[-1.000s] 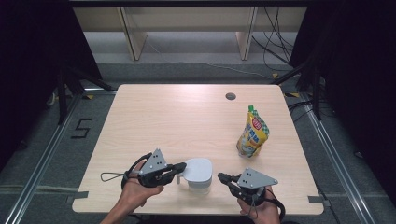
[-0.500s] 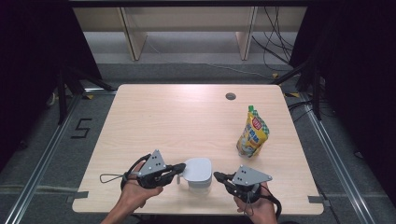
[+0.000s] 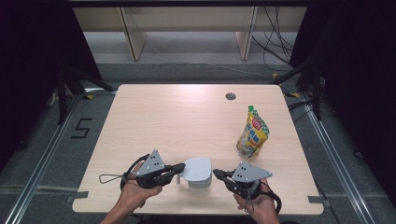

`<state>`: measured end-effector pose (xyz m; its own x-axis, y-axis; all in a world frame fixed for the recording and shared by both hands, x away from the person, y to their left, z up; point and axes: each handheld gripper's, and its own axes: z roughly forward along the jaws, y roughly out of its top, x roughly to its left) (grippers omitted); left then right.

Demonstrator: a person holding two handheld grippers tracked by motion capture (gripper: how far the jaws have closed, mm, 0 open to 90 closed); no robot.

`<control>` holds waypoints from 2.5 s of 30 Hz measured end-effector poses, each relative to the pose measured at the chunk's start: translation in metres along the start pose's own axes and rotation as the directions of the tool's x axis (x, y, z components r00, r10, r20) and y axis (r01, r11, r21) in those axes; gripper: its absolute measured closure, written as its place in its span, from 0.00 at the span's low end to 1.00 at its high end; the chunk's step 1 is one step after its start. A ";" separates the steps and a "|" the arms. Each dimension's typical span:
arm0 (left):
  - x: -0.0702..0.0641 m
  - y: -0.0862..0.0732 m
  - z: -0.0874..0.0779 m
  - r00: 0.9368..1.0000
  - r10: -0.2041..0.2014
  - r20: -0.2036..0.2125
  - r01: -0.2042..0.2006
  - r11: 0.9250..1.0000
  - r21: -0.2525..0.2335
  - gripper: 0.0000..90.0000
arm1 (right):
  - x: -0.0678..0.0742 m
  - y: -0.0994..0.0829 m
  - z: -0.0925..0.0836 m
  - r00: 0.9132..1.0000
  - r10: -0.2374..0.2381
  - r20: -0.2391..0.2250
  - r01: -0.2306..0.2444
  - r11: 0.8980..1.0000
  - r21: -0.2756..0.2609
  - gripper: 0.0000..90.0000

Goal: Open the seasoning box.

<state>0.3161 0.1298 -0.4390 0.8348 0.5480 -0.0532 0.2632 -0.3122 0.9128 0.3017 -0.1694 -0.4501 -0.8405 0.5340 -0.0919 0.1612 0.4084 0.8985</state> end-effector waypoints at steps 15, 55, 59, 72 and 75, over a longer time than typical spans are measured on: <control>0.004 -0.003 0.000 1.000 -0.003 0.016 0.003 1.000 -0.012 0.99 | 0.001 0.003 0.002 0.999 -0.025 -0.020 0.025 0.999 0.022 1.00; 0.010 -0.079 -0.027 0.997 -0.080 0.007 0.080 0.995 0.059 0.36 | 0.031 0.056 0.029 0.989 -0.130 -0.068 0.126 0.990 -0.054 0.98; 0.006 -0.080 -0.028 0.996 -0.085 -0.013 0.086 0.993 0.079 0.34 | 0.022 0.049 0.018 0.995 -0.098 -0.024 0.097 0.993 -0.068 0.94; 0.007 -0.087 -0.033 0.989 -0.133 -0.068 0.140 0.985 0.104 0.29 | -0.022 -0.016 -0.023 0.973 0.118 0.196 -0.105 0.992 -0.076 0.57; 0.005 -0.088 -0.033 0.988 -0.139 -0.070 0.146 0.983 0.113 0.29 | -0.027 -0.026 -0.031 0.957 0.169 0.238 -0.156 0.985 -0.072 0.50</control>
<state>0.2813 0.1855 -0.5061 0.7544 0.6387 -0.1513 0.4356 -0.3147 0.8434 0.3041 -0.2171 -0.4579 -0.6538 0.7557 -0.0383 0.2526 0.2657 0.9304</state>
